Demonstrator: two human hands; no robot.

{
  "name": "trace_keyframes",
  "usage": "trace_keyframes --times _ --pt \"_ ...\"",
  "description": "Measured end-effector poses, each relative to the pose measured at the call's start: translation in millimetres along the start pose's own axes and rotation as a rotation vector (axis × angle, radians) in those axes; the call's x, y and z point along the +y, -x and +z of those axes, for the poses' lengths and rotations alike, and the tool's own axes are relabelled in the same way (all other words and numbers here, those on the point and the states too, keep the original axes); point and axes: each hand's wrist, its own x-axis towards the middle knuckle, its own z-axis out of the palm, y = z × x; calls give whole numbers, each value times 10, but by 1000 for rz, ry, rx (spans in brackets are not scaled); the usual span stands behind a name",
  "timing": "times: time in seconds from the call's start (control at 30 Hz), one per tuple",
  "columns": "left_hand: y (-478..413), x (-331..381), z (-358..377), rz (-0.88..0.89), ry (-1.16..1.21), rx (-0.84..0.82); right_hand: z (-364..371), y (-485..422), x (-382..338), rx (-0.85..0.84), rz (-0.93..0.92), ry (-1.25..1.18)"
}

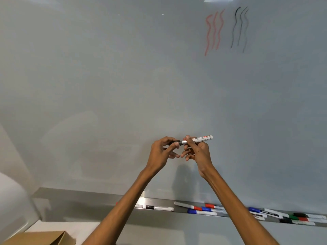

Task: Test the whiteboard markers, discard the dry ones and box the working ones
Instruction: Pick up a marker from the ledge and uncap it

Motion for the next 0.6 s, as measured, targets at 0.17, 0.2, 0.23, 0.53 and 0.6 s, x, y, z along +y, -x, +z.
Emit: trace_keyframes --times 0.17,0.2,0.23,0.53,0.6 --pt "5 -83 -30 -41 65 46 176 20 88 77 16 -57" --pt "13 -100 -31 -38 75 63 218 29 104 98 17 -72" --pt "26 -119 -28 -30 84 79 259 39 121 118 20 -82" --pt "168 -358 -106 12 58 153 471 106 363 198 97 -122" --pt "183 -404 -144 29 27 157 521 115 400 198 107 -128"
